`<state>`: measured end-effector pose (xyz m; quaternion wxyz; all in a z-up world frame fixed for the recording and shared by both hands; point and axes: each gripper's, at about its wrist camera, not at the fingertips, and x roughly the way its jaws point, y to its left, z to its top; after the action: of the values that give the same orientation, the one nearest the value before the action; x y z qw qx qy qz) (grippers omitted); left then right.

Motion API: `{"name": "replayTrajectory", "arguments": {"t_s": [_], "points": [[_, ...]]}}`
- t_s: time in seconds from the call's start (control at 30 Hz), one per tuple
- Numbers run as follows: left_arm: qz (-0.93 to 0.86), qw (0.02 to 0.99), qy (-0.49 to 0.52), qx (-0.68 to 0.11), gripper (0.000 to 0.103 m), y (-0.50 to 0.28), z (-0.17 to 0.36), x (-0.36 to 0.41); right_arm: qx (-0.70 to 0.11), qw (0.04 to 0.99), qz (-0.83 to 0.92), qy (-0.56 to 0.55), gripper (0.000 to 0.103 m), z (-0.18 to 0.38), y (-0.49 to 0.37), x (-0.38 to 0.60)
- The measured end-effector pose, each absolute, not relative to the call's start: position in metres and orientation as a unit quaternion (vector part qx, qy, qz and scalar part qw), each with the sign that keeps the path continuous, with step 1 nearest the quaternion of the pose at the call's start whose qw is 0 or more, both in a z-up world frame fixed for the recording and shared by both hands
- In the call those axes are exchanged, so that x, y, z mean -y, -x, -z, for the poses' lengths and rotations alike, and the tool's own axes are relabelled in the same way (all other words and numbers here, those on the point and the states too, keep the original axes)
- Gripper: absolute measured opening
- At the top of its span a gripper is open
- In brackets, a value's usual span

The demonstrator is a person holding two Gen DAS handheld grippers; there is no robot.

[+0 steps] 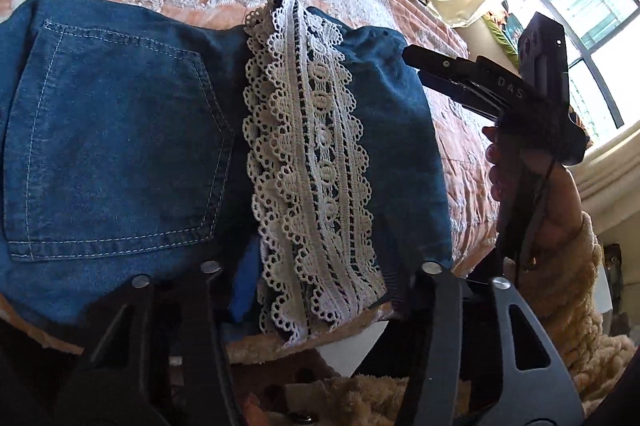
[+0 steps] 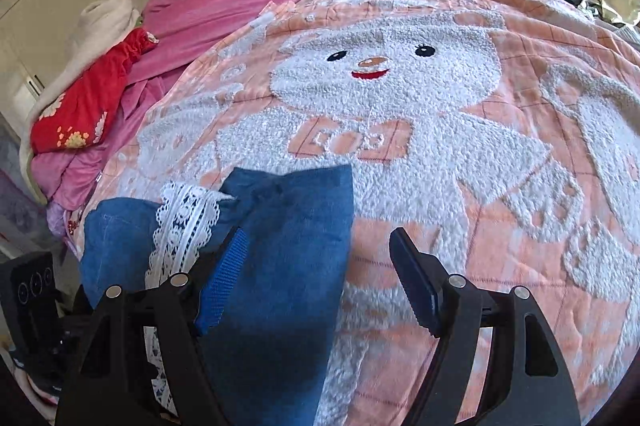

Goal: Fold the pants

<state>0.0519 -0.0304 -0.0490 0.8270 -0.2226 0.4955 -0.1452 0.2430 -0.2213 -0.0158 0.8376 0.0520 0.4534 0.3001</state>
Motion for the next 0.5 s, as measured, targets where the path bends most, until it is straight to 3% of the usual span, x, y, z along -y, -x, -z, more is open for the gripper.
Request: {"name": "replayTrajectory", "arguments": {"t_s": [0.07,0.13,0.17,0.2,0.27,0.33,0.5], "points": [[0.14,0.825,0.227,-0.498,0.022,-0.055,0.051,0.028,-0.466,0.825,-0.31,-0.077,0.073,0.023,-0.26,0.221],[0.137,0.825,0.233,-0.497,0.019,-0.055,0.052,0.026,-0.48,0.813,-0.315,-0.101,0.07,0.033,-0.273,0.221],[0.137,0.824,0.234,-0.497,0.019,-0.054,0.053,0.025,-0.484,0.803,-0.331,-0.107,0.049,0.037,-0.277,0.219],[0.136,0.824,0.234,-0.497,0.019,-0.054,0.054,0.025,-0.484,0.793,-0.352,-0.115,0.037,0.039,-0.278,0.217],[0.135,0.826,0.23,-0.497,0.019,-0.052,0.054,0.025,-0.476,0.793,-0.363,-0.115,0.02,0.036,-0.274,0.216],[0.134,0.825,0.229,-0.499,0.019,-0.054,0.054,0.026,-0.459,0.803,-0.363,-0.106,0.015,0.029,-0.267,0.222],[0.133,0.827,0.224,-0.499,0.019,-0.055,0.054,0.027,-0.465,0.822,-0.323,-0.06,0.016,0.039,-0.269,0.226]]}}
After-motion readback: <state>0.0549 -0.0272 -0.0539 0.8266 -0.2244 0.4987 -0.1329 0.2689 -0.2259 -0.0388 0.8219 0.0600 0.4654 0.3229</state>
